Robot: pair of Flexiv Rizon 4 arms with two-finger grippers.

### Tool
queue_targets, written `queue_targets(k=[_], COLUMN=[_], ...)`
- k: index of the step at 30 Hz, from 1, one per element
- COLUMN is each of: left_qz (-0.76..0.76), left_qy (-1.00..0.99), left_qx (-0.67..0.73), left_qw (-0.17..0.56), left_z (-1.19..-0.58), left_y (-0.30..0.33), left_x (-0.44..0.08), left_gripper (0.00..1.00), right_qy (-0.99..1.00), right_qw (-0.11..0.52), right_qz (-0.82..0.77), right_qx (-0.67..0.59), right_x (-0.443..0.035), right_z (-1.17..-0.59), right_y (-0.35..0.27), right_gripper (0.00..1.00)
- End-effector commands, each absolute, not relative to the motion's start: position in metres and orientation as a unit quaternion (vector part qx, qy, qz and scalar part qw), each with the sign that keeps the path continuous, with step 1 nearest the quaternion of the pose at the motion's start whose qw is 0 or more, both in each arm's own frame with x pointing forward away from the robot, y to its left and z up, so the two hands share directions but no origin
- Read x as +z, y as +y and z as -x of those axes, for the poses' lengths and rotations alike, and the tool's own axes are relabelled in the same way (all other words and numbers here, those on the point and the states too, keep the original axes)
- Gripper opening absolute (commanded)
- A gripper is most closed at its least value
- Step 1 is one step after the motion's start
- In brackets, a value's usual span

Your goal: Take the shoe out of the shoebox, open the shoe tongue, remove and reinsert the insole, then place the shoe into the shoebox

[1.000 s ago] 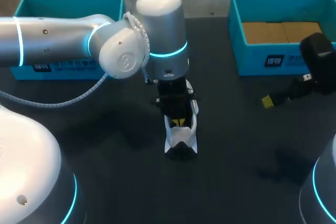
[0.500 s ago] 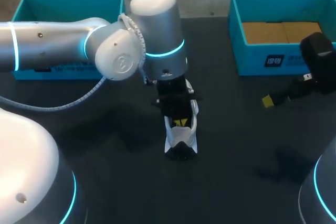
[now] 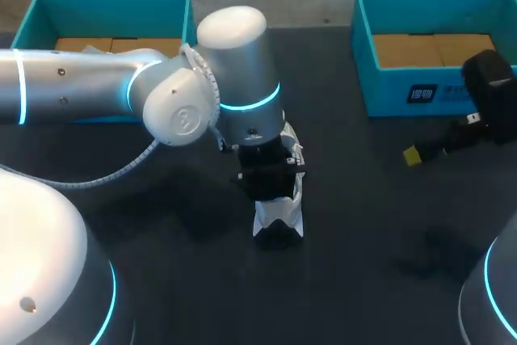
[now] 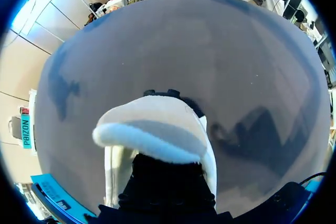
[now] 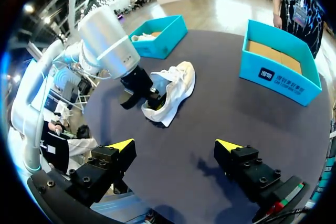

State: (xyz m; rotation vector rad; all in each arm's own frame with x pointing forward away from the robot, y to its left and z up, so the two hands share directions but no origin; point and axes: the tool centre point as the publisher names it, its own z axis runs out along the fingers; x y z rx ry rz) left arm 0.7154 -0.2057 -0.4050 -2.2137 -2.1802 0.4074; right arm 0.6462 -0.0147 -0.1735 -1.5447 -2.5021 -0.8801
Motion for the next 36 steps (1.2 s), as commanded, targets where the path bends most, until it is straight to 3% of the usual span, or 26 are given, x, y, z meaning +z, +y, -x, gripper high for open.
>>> queue_targets(k=[1, 10, 28, 36], left_qz=[0.707, 0.704, 0.697, 0.698], left_qy=[-0.695, -0.698, -0.709, -0.708], left_qx=[0.127, 0.128, 0.091, 0.052], left_qw=[0.001, -0.031, -0.054, -0.092], left_z=[-0.715, -0.719, -0.714, -0.734], left_y=[-0.213, -0.214, -0.228, -0.223], left_x=[-0.407, -0.388, -0.418, -0.384], left_gripper=[0.0, 0.0, 0.0, 0.0], right_qy=[-0.814, -0.814, -0.814, -0.814], right_qw=[0.034, 0.034, 0.034, 0.034], right_qz=[0.504, 0.504, 0.504, 0.504], right_qx=[-0.287, -0.287, -0.287, -0.287], right_x=[-0.175, -0.175, -0.175, -0.175], right_z=[-0.644, -0.644, -0.644, -0.644], right_y=[-0.015, -0.015, -0.015, -0.015], right_gripper=[1.0, 1.0, 1.0, 1.0])
